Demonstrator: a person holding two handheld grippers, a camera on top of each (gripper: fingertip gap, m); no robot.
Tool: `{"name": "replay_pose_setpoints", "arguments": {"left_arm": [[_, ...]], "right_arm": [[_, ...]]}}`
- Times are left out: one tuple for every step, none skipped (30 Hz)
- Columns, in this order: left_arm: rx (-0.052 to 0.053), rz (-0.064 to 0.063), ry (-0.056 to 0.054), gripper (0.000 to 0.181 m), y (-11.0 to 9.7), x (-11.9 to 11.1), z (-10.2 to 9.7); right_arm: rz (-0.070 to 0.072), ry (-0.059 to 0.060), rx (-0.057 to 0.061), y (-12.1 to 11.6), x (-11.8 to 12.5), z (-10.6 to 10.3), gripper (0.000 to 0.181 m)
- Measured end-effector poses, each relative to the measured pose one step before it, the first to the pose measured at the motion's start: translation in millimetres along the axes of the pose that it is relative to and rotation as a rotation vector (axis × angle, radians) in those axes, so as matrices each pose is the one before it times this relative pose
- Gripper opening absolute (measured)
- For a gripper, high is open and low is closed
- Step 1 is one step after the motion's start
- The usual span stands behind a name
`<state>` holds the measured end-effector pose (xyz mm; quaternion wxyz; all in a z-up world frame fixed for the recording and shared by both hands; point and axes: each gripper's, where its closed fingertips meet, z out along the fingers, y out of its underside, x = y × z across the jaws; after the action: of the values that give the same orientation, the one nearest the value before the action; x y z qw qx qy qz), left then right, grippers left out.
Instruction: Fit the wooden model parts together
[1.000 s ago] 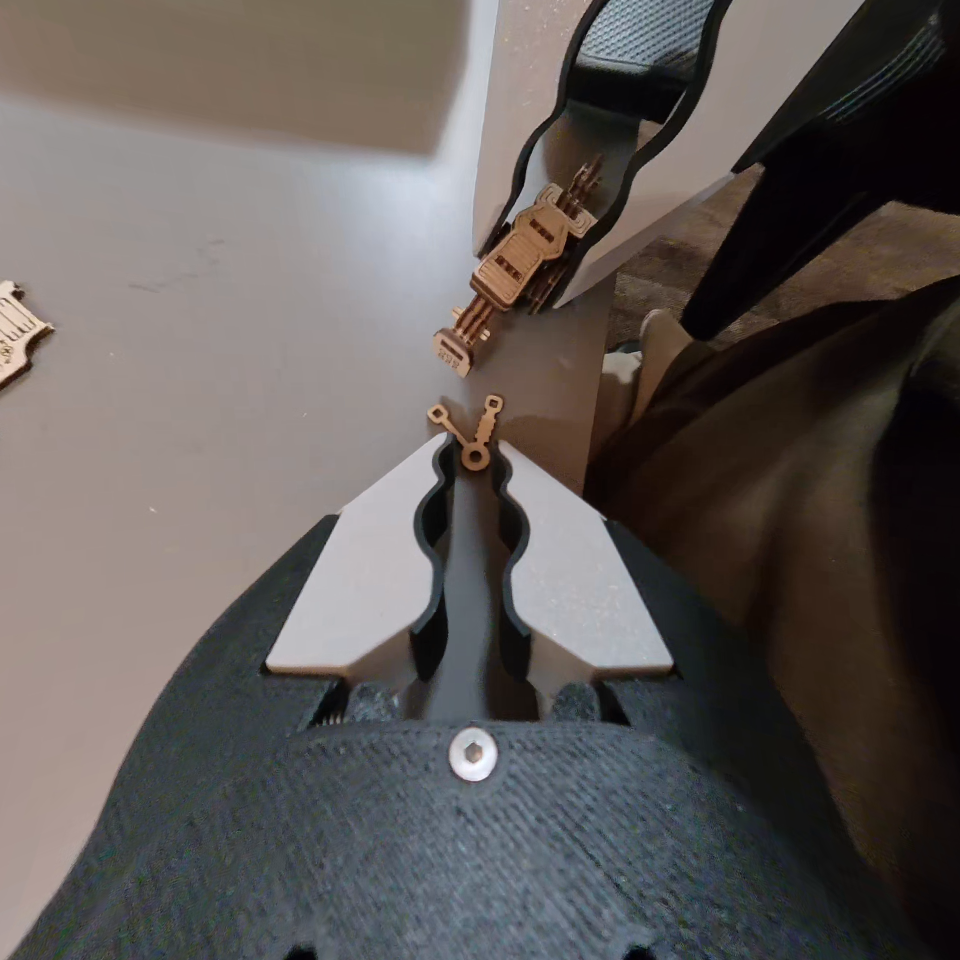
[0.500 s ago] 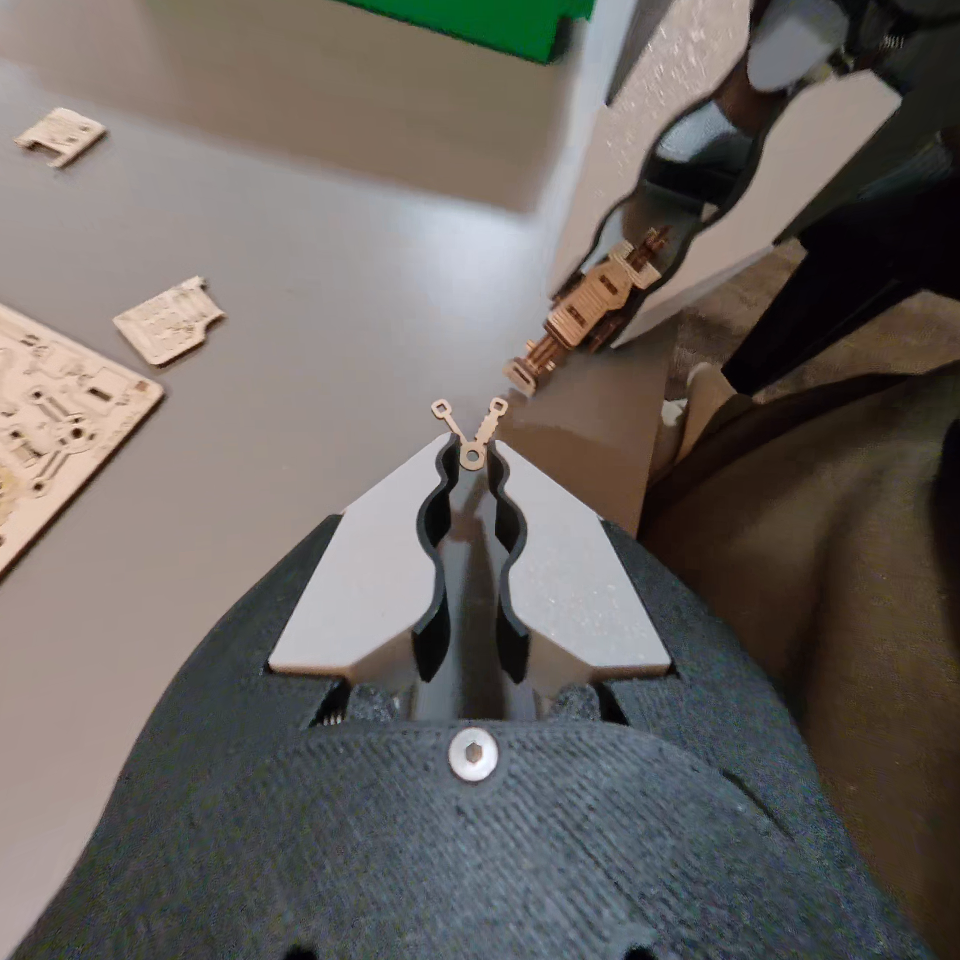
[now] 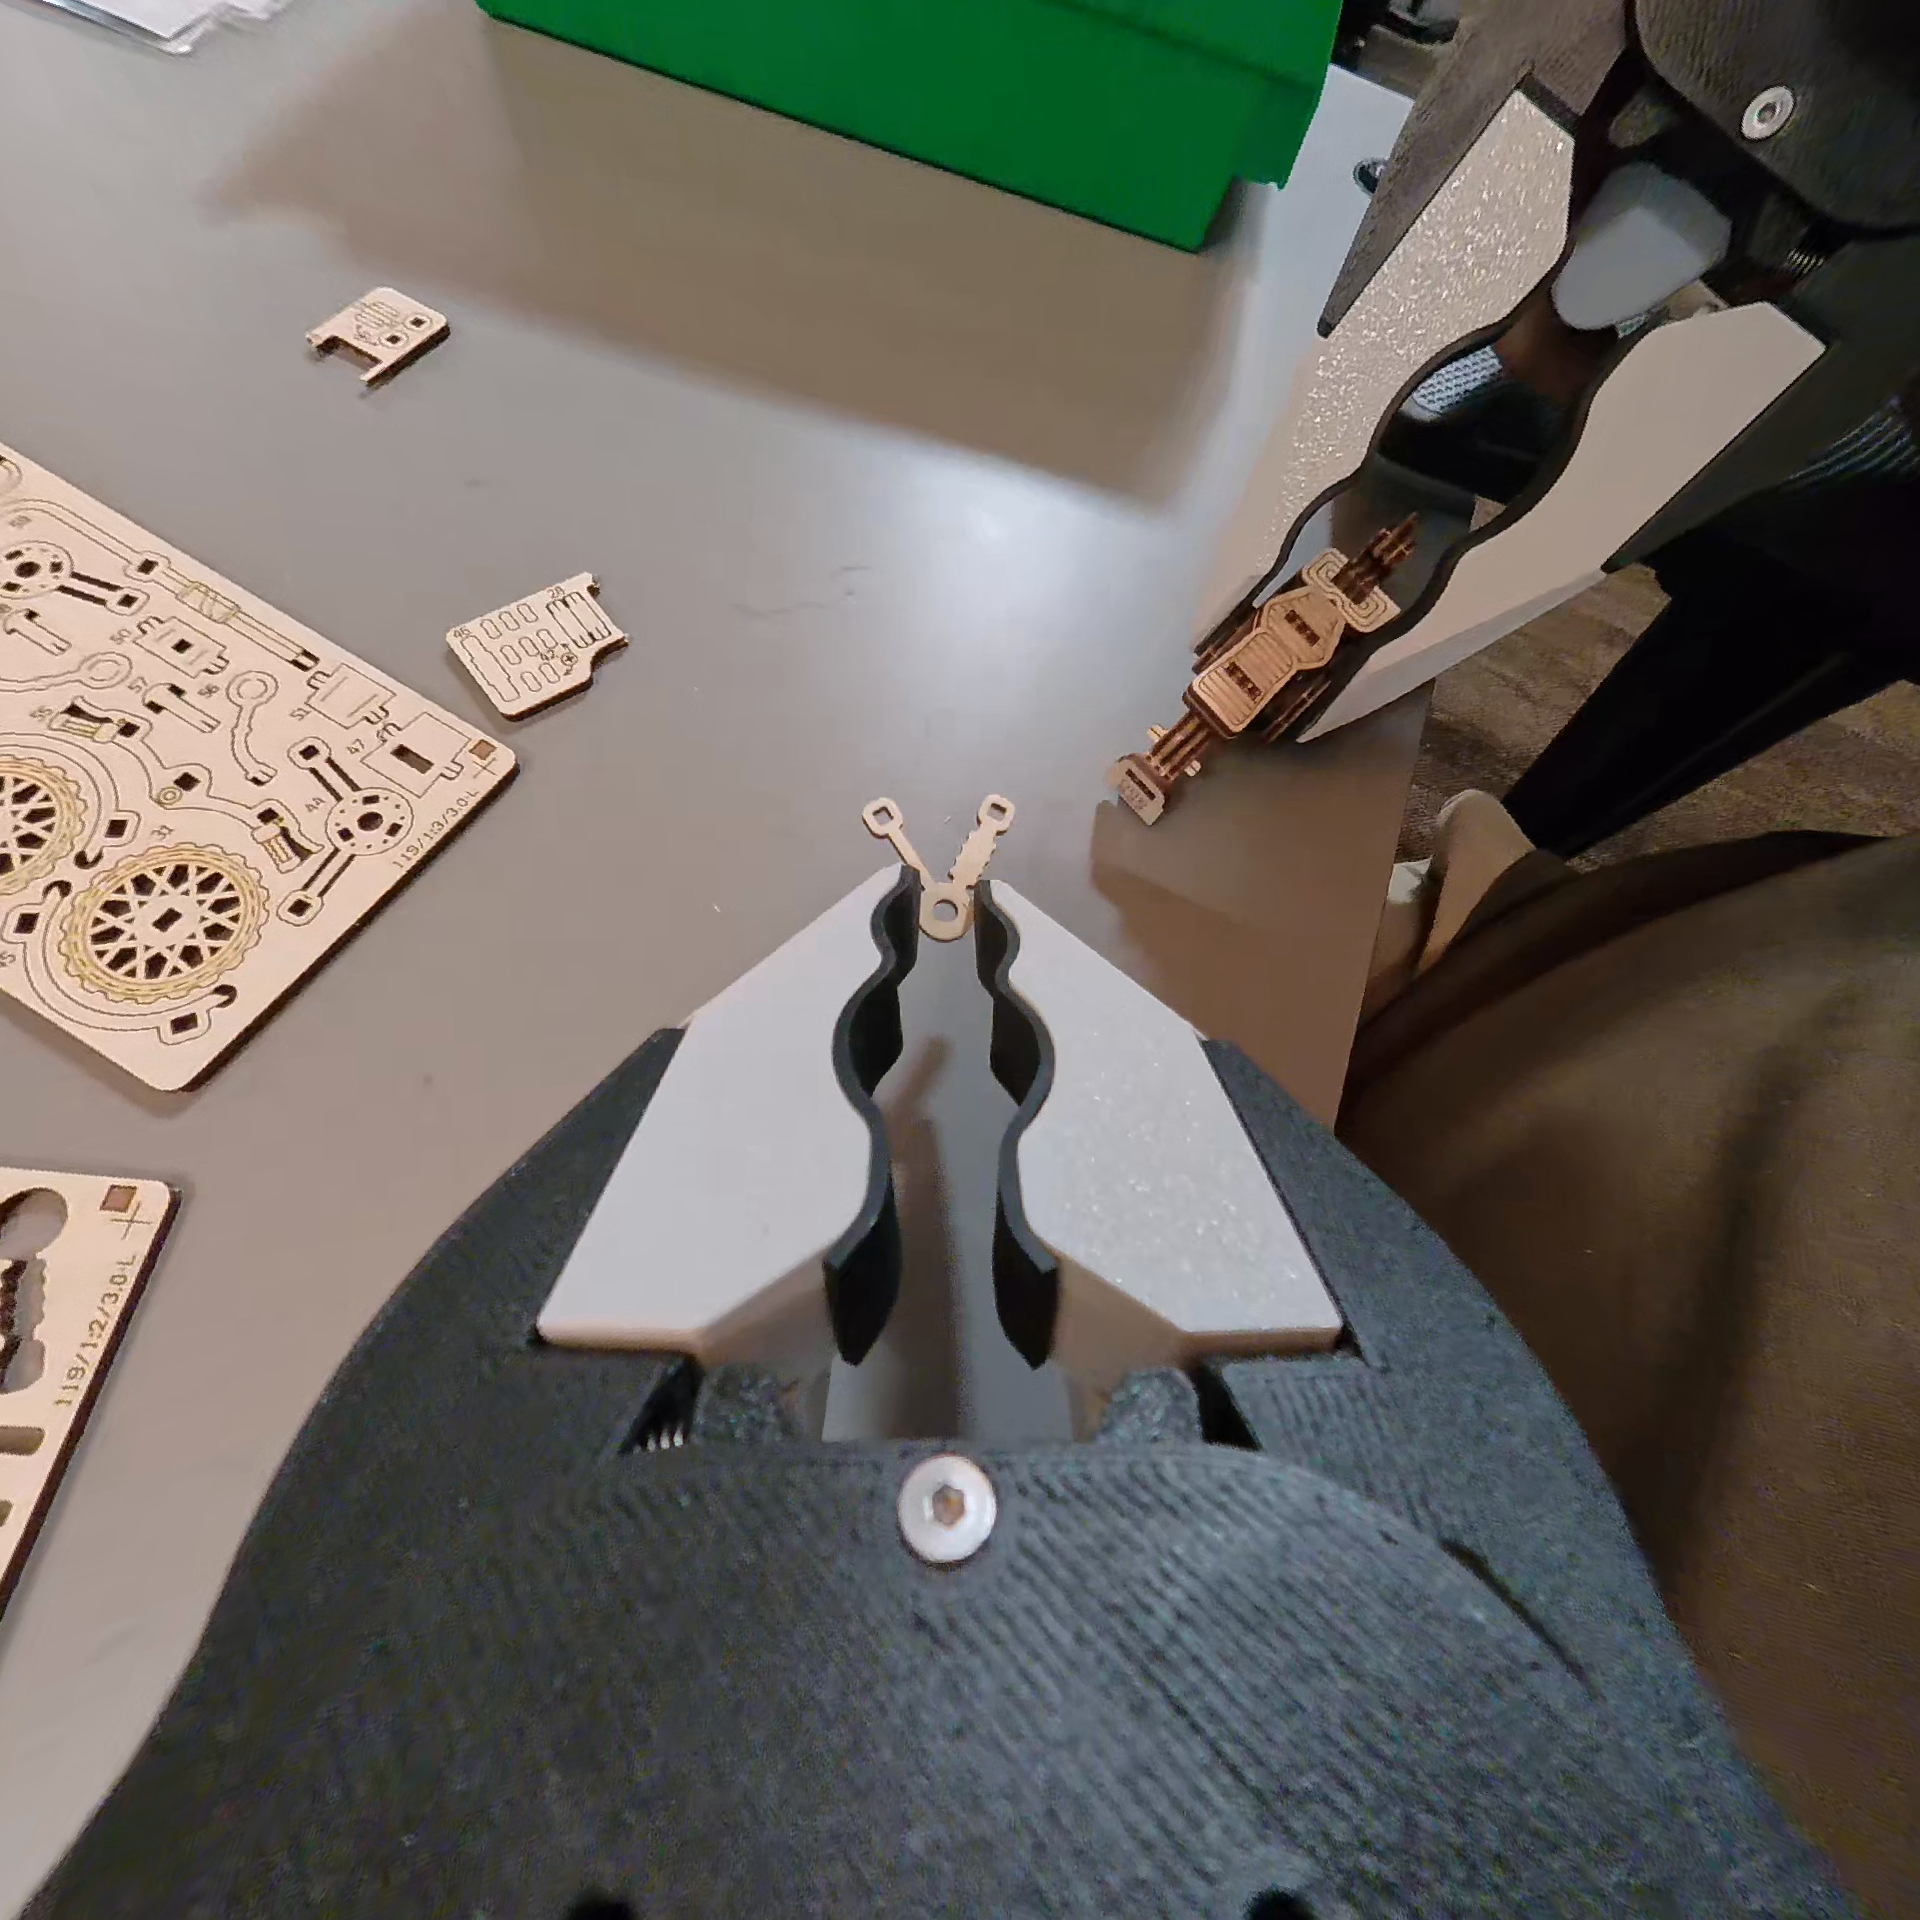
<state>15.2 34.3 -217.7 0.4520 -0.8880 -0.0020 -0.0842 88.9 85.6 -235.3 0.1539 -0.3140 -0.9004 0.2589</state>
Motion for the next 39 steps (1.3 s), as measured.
{"name": "replay_pose_setpoints", "arguments": {"left_arm": [[-0.0020,0.0033,-0.0003,0.008,0.49,0.21,0.56],[-0.0011,0.0011,0.0003,0.008,0.31,0.09,0.43],[-0.0005,-0.0008,0.0011,0.008,0.19,-0.07,0.41],[-0.0003,-0.0022,0.0018,0.008,0.26,-0.16,0.22],[-0.0008,-0.0030,0.0028,0.008,0.41,-0.20,0.35],[-0.0016,-0.0038,0.0027,0.008,0.60,-0.26,0.33],[-0.0011,-0.0044,0.0013,0.008,0.51,-0.53,0.35],[0.0000,-0.0039,0.0016,0.008,0.34,-0.39,0.30],[0.0001,-0.0036,0.0021,0.008,0.23,-0.31,0.11],[0.0014,-0.0030,0.0013,0.008,0.04,-0.35,0.08],[0.0055,-0.0016,-0.0003,0.008,-0.67,-0.48,-0.09],[0.0069,-0.0010,-0.0021,0.008,-1.00,-0.58,-0.45],[0.0047,-0.0012,-0.0026,0.008,-0.74,-0.77,-0.40],[0.0029,-0.0014,-0.0015,0.008,-0.53,-0.62,-0.31],[0.0025,-0.0020,-0.0011,0.008,-0.32,-0.67,-0.24],[0.0013,-0.0023,0.0002,0.008,0.08,-0.52,-0.15],[-0.0002,-0.0027,0.0007,0.008,0.20,-0.36,0.07],[-0.0009,-0.0025,0.0008,0.008,0.39,-0.28,0.09],[0.0000,-0.0021,0.0003,0.008,0.20,-0.26,0.11],[0.0007,-0.0014,0.0004,0.008,-0.06,-0.16,0.06],[0.0010,-0.0008,0.0004,0.008,-0.16,0.01,0.06],[0.0008,0.0000,0.0002,0.008,-0.12,0.02,0.06],[0.0003,0.0005,-0.0001,0.008,-0.17,0.07,0.06],[-0.0003,0.0004,-0.0002,0.008,0.00,0.03,0.07],[-0.0007,0.0003,0.0001,0.008,0.13,0.06,0.11],[-0.0005,0.0001,-0.0002,0.008,0.17,0.05,0.03],[-0.0003,0.0001,0.0004,0.008,0.08,0.12,0.13],[0.0000,0.0002,0.0006,0.008,0.01,0.17,0.02],[0.0007,0.0002,0.0012,0.008,-0.11,0.28,-0.07],[0.0018,-0.0002,0.0006,0.008,-0.27,0.22,0.01],[0.0012,-0.0002,0.0001,0.008,-0.27,0.07,-0.11],[0.0001,0.0002,-0.0005,0.008,-0.08,0.04,-0.03],[0.0006,0.0004,-0.0007,0.008,-0.11,-0.10,-0.09],[0.0008,0.0002,-0.0004,0.008,-0.13,0.05,-0.06],[0.0008,0.0003,0.0001,0.008,-0.12,0.11,-0.07],[0.0004,0.0003,-0.0007,0.008,-0.21,-0.07,-0.09],[0.0021,0.0009,-0.0010,0.008,-0.41,-0.05,-0.17],[0.0035,0.0009,-0.0019,0.008,-0.59,-0.10,-0.43],[0.0035,0.0006,-0.0020,0.008,-0.75,-0.19,-0.41]], "right_arm": [[0.0001,0.0013,-0.0011,0.46,0.27,0.09,0.027],[-0.0004,0.0021,-0.0024,0.68,0.33,0.20,0.027],[-0.0008,0.0031,-0.0026,0.72,0.56,0.31,0.027],[-0.0008,0.0028,-0.0027,0.78,0.44,0.26,0.027],[-0.0007,0.0017,-0.0021,0.59,0.36,0.27,0.028],[-0.0002,0.0008,-0.0003,0.34,0.22,0.16,0.028],[0.0005,-0.0007,0.0014,-0.06,0.00,0.03,0.028],[0.0010,-0.0018,0.0024,-0.18,-0.05,0.10,0.028],[0.0011,-0.0026,0.0027,-0.35,-0.22,0.08,0.028],[0.0011,-0.0032,0.0026,-0.28,-0.32,0.15,0.028],[0.0011,-0.0026,0.0024,-0.30,-0.15,0.18,0.029],[0.0006,-0.0014,0.0019,-0.29,-0.02,0.18,0.029],[0.0002,-0.0013,0.0016,-0.08,0.00,0.16,0.029],[0.0008,-0.0016,0.0019,-0.17,-0.01,0.23,0.030],[0.0017,-0.0017,0.0021,-0.19,-0.02,0.12,0.030],[0.0020,-0.0019,0.0021,-0.19,0.02,0.00,0.031],[0.0018,-0.0014,0.0023,-0.17,0.02,-0.03,0.031],[0.0019,-0.0006,0.0024,-0.18,0.13,-0.02,0.032],[0.0018,-0.0010,0.0021,-0.08,0.00,-0.09,0.033],[0.0019,-0.0012,0.0018,-0.10,0.04,-0.07,0.033],[0.0014,-0.0007,0.0017,-0.10,0.01,-0.08,0.034],[0.0007,-0.0002,0.0021,-0.22,0.14,-0.13,0.034],[0.0005,0.0002,0.0023,-0.32,0.08,-0.20,0.034],[0.0004,0.0003,0.0026,-0.42,0.03,-0.14,0.035],[0.0005,0.0002,0.0026,-0.53,0.10,-0.18,0.036],[0.0007,0.0001,0.0020,-0.27,0.11,-0.10,0.036],[0.0013,0.0003,0.0009,-0.04,0.23,-0.09,0.037],[0.0021,0.0005,-0.0001,0.17,0.18,0.16,0.039],[0.0021,-0.0002,-0.0004,0.20,0.17,0.03,0.040],[0.0017,-0.0005,0.0005,0.06,0.00,0.08,0.041],[0.0012,-0.0005,0.0021,-0.30,-0.07,-0.22,0.041],[0.0011,-0.0008,0.0038,-0.64,-0.02,-0.13,0.042],[0.0012,-0.0010,0.0049,-1.02,0.11,-0.13,0.043],[0.0016,-0.0014,0.0064,-1.13,0.03,-0.60,0.043],[0.0033,-0.0035,0.0091,-1.43,-0.37,-0.99,0.045],[0.0071,-0.0092,0.0144,-2.44,-1.18,-1.31,0.046],[0.0121,-0.0140,0.0216,-3.11,-1.26,-1.57,0.048],[0.0164,-0.0125,0.0271,-3.89,-0.55,-2.29,0.051],[0.0193,-0.0107,0.0291,-4.26,0.51,-2.73,0.053]]}}
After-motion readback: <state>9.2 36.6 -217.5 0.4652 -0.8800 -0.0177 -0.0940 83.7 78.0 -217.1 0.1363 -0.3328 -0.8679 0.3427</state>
